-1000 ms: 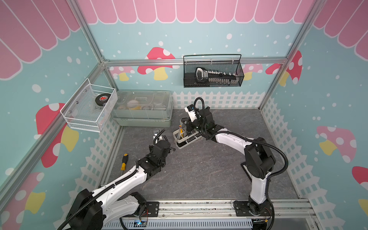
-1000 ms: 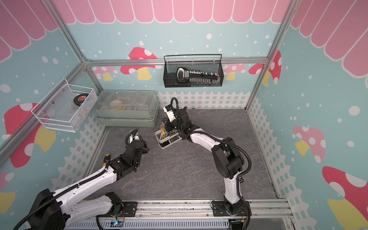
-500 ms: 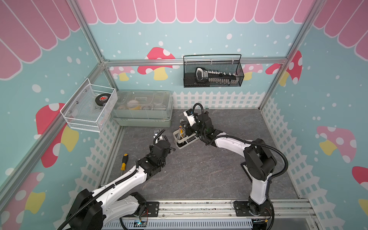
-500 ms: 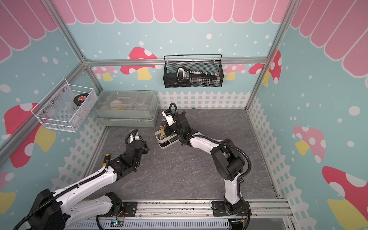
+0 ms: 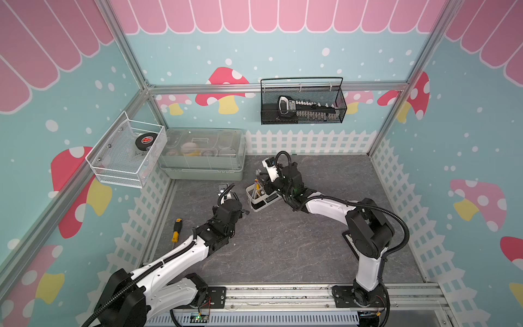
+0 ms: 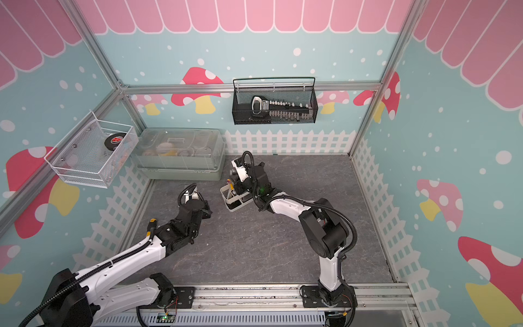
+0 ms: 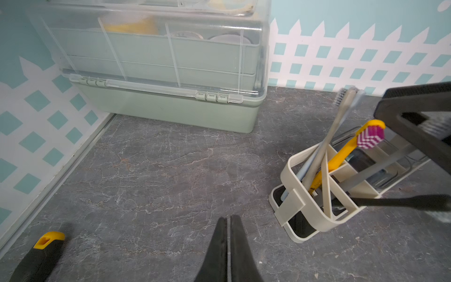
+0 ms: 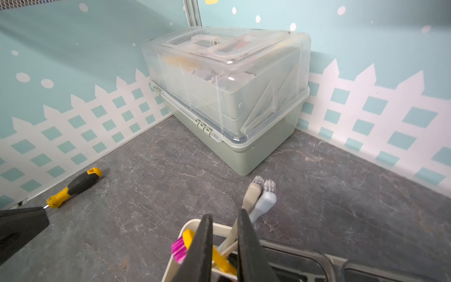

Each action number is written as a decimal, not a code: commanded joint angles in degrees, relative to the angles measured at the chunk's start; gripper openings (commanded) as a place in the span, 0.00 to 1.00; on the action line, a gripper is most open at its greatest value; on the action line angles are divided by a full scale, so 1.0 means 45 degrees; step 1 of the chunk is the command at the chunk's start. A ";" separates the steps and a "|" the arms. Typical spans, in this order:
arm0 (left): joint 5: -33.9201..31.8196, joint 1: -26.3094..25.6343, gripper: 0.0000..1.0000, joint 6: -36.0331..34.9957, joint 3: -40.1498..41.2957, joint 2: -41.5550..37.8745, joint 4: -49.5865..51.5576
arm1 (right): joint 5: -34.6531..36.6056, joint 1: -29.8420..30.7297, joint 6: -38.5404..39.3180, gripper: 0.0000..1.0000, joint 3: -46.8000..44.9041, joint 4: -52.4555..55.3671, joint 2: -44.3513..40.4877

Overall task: Place the toothbrush into the toothbrush holder
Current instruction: Place the toothbrush in the toothbrush holder, then reset both arms

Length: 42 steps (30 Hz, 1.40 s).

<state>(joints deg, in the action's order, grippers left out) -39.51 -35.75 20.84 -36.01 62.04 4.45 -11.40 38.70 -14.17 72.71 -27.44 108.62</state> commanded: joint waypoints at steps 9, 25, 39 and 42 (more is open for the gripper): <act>0.0166 0.0054 0.07 0.0203 0.0052 -0.0115 -0.0144 | 0.0306 0.0054 0.0396 0.27 -0.0023 -0.0465 -0.0621; -0.0352 0.0057 0.34 -0.0450 0.0028 -0.0230 -0.0163 | 0.5302 0.0054 0.2196 0.52 -0.1611 0.2375 -0.4425; -0.3761 0.0516 0.58 -0.2853 0.0018 -0.0522 -0.1466 | 0.9708 -0.3132 0.1984 0.60 -0.7753 0.4308 -1.0513; -0.3671 0.1327 0.59 -0.3326 0.0624 -0.0608 -0.2563 | 1.0019 -0.4068 0.2447 0.60 -0.9258 0.2990 -1.1267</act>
<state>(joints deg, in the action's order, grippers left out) -52.93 -32.38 9.89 -35.38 60.29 -1.83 29.93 22.94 -5.10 34.98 -9.32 60.40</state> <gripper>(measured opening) 0.587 0.604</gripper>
